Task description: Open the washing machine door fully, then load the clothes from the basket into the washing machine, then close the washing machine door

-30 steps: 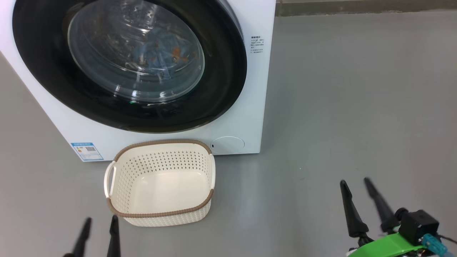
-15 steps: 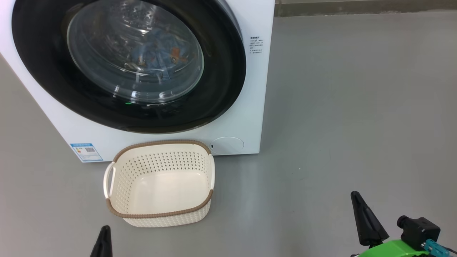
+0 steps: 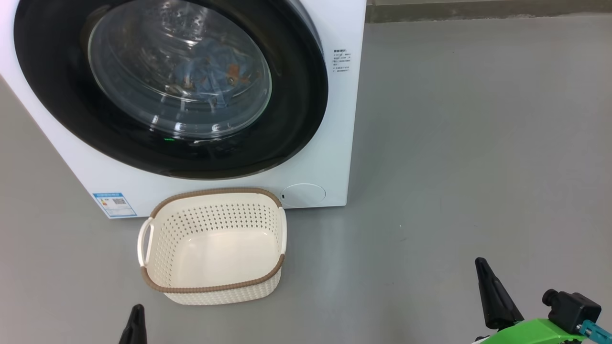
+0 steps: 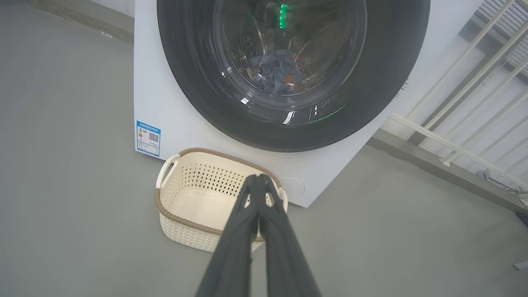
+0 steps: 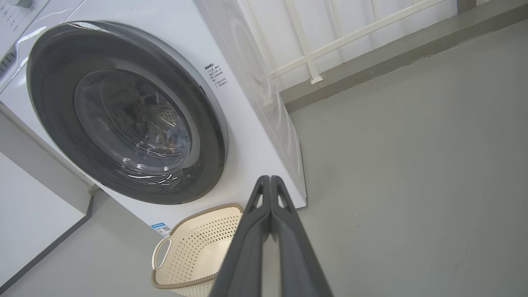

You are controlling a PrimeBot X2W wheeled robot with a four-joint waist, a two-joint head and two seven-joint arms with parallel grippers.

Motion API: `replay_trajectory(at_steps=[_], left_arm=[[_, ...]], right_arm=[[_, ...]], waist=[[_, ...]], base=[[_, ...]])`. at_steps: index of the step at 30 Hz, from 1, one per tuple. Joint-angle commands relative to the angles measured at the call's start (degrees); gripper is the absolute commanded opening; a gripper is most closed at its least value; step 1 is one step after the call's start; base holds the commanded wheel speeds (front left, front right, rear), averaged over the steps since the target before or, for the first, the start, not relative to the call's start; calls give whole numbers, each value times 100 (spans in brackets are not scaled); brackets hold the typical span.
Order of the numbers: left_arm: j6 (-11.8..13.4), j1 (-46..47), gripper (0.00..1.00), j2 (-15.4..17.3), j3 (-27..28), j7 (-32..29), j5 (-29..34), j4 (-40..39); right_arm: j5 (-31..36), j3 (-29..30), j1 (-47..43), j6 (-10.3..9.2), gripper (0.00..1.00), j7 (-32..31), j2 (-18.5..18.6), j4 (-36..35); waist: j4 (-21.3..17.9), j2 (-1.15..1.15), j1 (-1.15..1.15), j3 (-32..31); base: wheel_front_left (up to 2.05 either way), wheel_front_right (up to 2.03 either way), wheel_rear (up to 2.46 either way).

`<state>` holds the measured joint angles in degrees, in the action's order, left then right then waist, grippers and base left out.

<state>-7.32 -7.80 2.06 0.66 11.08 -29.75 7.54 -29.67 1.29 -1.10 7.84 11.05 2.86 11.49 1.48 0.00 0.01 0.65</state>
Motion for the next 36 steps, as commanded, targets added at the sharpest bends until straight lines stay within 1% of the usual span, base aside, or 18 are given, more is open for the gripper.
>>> replay_trajectory(at_steps=[1,36], left_arm=[[-4,249,0,101,54,-24,-150,-92],[-9,639,0,173,132,-540,-2364,153]], right_arm=[[-191,17,214,-9,0,-49,46,-123],[-2347,141,388,-18,0,-601,69,5]], waist=[[-2,0,-1,-1],[-53,0,-1,-16]], base=[[0,0,0],[0,0,0]])
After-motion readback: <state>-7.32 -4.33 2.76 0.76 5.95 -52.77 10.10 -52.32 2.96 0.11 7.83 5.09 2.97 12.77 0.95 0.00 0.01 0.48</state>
